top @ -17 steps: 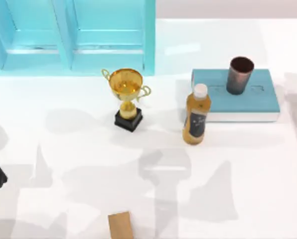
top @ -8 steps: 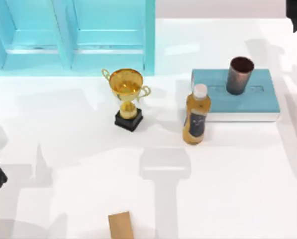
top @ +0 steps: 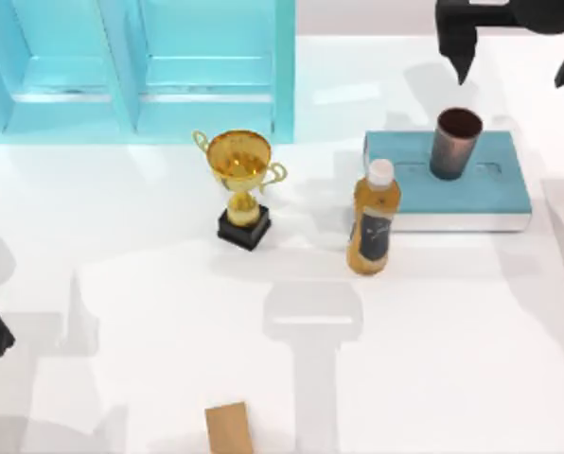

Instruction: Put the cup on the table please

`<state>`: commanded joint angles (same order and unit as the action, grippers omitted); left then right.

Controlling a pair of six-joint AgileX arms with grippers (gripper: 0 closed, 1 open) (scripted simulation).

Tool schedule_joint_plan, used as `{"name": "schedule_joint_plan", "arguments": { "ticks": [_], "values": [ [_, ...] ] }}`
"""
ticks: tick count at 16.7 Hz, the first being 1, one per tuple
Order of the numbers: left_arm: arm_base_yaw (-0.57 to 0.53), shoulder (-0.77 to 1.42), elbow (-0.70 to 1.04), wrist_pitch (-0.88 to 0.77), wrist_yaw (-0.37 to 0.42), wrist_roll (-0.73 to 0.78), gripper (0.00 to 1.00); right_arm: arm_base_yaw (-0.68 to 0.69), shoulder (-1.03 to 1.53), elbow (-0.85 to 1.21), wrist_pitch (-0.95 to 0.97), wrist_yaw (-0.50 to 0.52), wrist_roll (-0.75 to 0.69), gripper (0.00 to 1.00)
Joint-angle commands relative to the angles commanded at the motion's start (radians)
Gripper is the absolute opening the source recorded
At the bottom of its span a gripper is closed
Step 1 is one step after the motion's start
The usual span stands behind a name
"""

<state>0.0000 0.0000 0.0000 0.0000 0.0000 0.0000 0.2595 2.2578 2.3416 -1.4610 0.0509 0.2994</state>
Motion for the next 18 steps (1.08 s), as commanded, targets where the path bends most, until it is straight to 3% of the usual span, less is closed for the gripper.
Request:
{"name": "schedule_joint_plan", "arguments": {
  "ticks": [8,18],
  "values": [
    [0.0,0.0,0.0,0.0,0.0,0.0,1.0,0.002,0.008,-0.01,0.015,-0.001,-0.001,1.0],
    [0.0,0.0,0.0,0.0,0.0,0.0,1.0,-0.002,0.039,-0.332,0.369,-0.002,-0.006,1.0]
  ]
}}
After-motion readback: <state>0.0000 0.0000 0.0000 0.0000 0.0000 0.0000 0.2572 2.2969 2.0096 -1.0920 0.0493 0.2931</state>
